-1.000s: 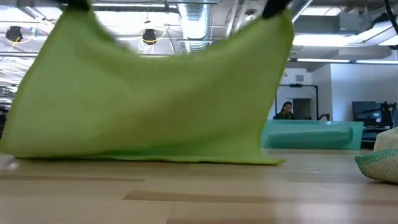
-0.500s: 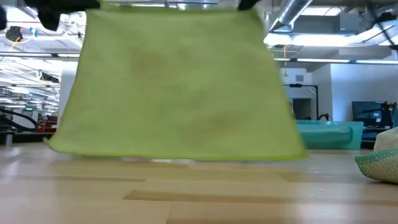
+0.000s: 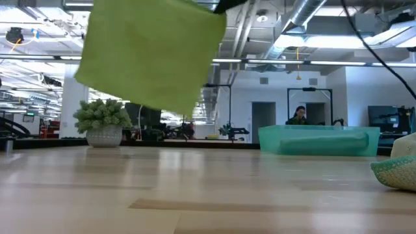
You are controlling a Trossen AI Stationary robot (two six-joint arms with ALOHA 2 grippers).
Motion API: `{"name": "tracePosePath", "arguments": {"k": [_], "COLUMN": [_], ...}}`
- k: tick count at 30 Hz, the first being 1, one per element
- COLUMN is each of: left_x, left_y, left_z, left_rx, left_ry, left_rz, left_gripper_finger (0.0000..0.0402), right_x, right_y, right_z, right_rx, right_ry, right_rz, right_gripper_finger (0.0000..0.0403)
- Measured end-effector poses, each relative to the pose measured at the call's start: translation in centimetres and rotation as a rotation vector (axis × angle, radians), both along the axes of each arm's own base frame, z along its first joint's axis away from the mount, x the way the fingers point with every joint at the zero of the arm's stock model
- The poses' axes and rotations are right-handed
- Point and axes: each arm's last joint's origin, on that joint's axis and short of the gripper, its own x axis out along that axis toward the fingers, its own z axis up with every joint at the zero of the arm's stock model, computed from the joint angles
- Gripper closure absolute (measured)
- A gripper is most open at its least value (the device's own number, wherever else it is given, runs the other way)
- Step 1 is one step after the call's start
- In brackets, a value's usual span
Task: Fold microfiber towels
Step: Fold the green microfiber cloth
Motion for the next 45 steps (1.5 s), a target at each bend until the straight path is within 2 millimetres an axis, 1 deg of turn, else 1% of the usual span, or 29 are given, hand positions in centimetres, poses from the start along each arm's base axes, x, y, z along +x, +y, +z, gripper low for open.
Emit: {"name": "tracePosePath", "arguments": {"k": [2,3,4,6,7,8,9,10,11,12,14,15,16,17,19,20,22,24,26,28,30,33,36,38,42,45], "left_x": [0.4,0.9,1.6,3.2,3.7,3.9,4.0,3.8,3.6,3.6,3.4,3.2,3.4,3.7,3.8,4.0,4.5,5.1,5.6,6.3,6.9,7.9,8.2,8.3,8.3,8.3], "left_y": [-0.4,-0.7,-1.1,-2.3,-3.0,-3.7,-4.4,-5.0,-5.6,-6.2,-7.5,-8.1,-8.9,-9.6,-10.3,-10.6,-11.1,-11.6,-12.1,-12.9,-13.5,-14.8,-15.8,-16.3,-17.1,-17.2], "left_z": [-1.2,-2.5,-4.2,-8.5,-11.1,-13.6,-15.4,-16.8,-17.7,-18.0,-18.7,-18.6,-18.0,-17.3,-17.0,-16.8,-15.9,-15.4,-15.1,-14.8,-14.9,-14.5,-14.7,-14.9,-16.1,-16.8], "left_rx": [-0.067,-0.133,-0.221,-0.372,-0.441,-0.490,-0.528,-0.561,-0.604,-0.612,-0.620,-0.603,-0.579,-0.555,-0.463,-0.435,-0.427,-0.429,-0.422,-0.425,-0.415,-0.421,-0.408,-0.435,-0.508,-0.530], "left_ry": [0.103,0.174,0.255,0.390,0.442,0.465,0.433,0.395,0.413,0.446,0.507,0.506,0.491,0.472,0.529,0.564,0.576,0.580,0.601,0.613,0.638,0.651,0.687,0.713,0.807,0.845], "left_rz": [-0.162,-0.264,-0.370,-0.539,-0.594,-0.639,-0.676,-0.703,-0.693,-0.653,-0.594,-0.593,-0.586,-0.555,-0.500,-0.489,-0.478,-0.479,-0.489,-0.488,-0.485,-0.509,-0.536,-0.565,-0.634,-0.619], "left_gripper_finger": [0.0401,0.0401,0.0401,0.0401,0.0401,0.0402,0.0401,0.0401,0.0401,0.0401,0.0401,0.0401,0.0401,0.0401,0.0401,0.0401,0.0401,0.0401,0.0401,0.0401,0.0401,0.0401,0.0401,0.0401,0.0401,0.0401], "right_x": [-0.2,-0.4,-0.5,0.2,0.0,-0.4,-0.4,-0.3,-0.7,-1.1,-1.2,-1.3,-1.3,-1.5,-1.3,-1.3,-1.3,-1.0,-1.1,-0.9,-1.2,-1.4,-2.0,-2.5,-3.5,-4.0], "right_y": [1.4,2.4,3.6,6.7,8.3,9.9,11.5,13.3,14.6,15.7,18.1,18.9,19.6,20.1,20.7,20.7,20.2,19.9,19.4,19.5,19.4,19.6,20.2,20.9,22.3,22.9], "right_z": [-0.6,-1.4,-2.7,-6.3,-8.4,-10.9,-12.8,-14.5,-16.1,-17.8,-20.7,-21.8,-22.3,-22.5,-22.8,-23.1,-23.3,-22.8,-22.2,-21.8,-21.5,-21.2,-21.0,-21.1,-21.1,-21.1], "right_rx": [0.163,0.251,0.318,0.406,0.434,0.463,0.494,0.528,0.545,0.549,0.555,0.552,0.554,0.549,0.562,0.569,0.560,0.576,0.576,0.591,0.591,0.624,0.672,0.716,0.791,0.777], "right_ry": [0.028,0.076,0.130,0.227,0.289,0.373,0.400,0.386,0.398,0.424,0.426,0.428,0.418,0.412,0.395,0.395,0.413,0.383,0.381,0.361,0.370,0.361,0.375,0.396,0.417,0.399], "right_rz": [0.129,0.184,0.224,0.284,0.290,0.281,0.274,0.277,0.258,0.228,0.189,0.171,0.160,0.151,0.143,0.136,0.115,0.111,0.097,0.102,0.101,0.087,0.072,0.067,0.055,0.030], "right_gripper_finger": [0.0403,0.0403,0.0403,0.0403,0.0403,0.0403,0.0403,0.0403,0.0403,0.0403,0.0403,0.0403,0.0403,0.0403,0.0403,0.0403,0.0403,0.0403,0.0403,0.0403,0.0402,0.0401,0.0401,0.0401,0.0400,0.0400]}}
